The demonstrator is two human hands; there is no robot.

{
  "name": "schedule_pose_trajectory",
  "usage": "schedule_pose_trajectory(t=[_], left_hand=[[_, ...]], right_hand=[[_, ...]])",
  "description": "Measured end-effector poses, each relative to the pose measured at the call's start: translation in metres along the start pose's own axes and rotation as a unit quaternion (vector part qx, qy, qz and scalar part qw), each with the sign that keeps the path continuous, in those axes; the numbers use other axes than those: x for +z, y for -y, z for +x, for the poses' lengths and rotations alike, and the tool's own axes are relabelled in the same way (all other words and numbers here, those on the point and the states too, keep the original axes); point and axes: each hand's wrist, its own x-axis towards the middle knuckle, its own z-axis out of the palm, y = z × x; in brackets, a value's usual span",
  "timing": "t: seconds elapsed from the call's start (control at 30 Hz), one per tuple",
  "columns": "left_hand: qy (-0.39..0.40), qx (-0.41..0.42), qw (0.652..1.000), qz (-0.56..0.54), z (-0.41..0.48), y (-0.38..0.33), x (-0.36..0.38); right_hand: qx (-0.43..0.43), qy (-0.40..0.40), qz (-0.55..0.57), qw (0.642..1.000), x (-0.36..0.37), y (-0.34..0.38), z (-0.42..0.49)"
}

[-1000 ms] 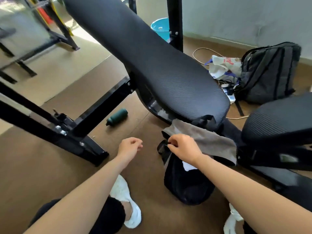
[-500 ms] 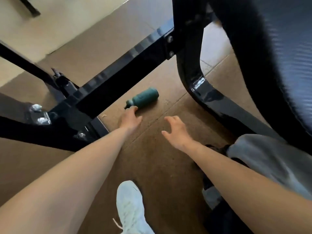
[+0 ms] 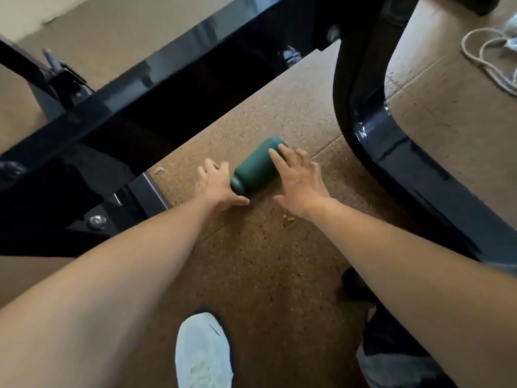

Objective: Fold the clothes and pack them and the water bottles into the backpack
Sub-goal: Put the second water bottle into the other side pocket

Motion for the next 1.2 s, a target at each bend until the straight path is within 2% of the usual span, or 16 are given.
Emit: schedule_pose_trajectory(t=[0.07,0.23,0.4,0.47,0.57,0.63,0.7,0.8,0.9,0.97,1.03,1.1,1.13,1.2], left_hand=[[0.031,0.007,0.999,-0.033,-0.006,0.003,0.006],[0.007,0.066,0.984,-0.166,-0.048,0.006,-0.003],[0.104,0.133,0.949,-0.265,-0.121,0.002,-0.047],[0.143,0.147,0.931,-0.301,-0.154,-0.011,-0.066],[0.184,0.158,0.908,-0.342,-0.204,-0.035,-0.092],[0.209,0.159,0.898,-0.352,-0.235,-0.051,-0.103],[0.229,0.167,0.888,-0.361,-0.261,-0.064,-0.111],[0.241,0.173,0.87,-0.395,-0.291,-0.079,-0.12],[0.274,0.16,0.84,-0.44,-0.312,-0.096,-0.121],[0.302,0.138,0.792,-0.513,-0.324,-0.106,-0.119],[0.315,0.096,0.72,-0.611,-0.329,-0.111,-0.114],[0.297,0.062,0.685,-0.662,-0.328,-0.114,-0.105],[0.281,0.043,0.689,-0.667,-0.327,-0.117,-0.101],[0.251,0.009,0.746,-0.617,-0.324,-0.124,-0.086]], right_hand=[[0.008,0.014,0.003,1.0,0.004,0.006,-0.003],[0.0,0.008,0.035,0.999,0.005,0.023,-0.041],[0.02,-0.014,0.17,0.985,-0.016,0.042,-0.112],[0.051,0.002,0.263,0.963,-0.026,0.049,-0.149],[0.084,-0.005,0.415,0.906,-0.053,0.054,-0.204],[0.103,-0.001,0.471,0.876,-0.071,0.052,-0.238],[0.117,-0.006,0.487,0.866,-0.091,0.048,-0.267],[0.115,-0.014,0.474,0.873,-0.124,0.041,-0.298],[0.078,-0.01,0.419,0.904,-0.157,0.029,-0.311],[0.055,0.001,0.367,0.929,-0.174,0.021,-0.31],[0.04,-0.011,0.314,0.948,-0.187,0.015,-0.304],[0.024,-0.052,0.278,0.959,-0.199,0.009,-0.297],[0.022,-0.077,0.271,0.959,-0.206,0.006,-0.294],[0.018,-0.124,0.259,0.958,-0.221,-0.001,-0.29]])
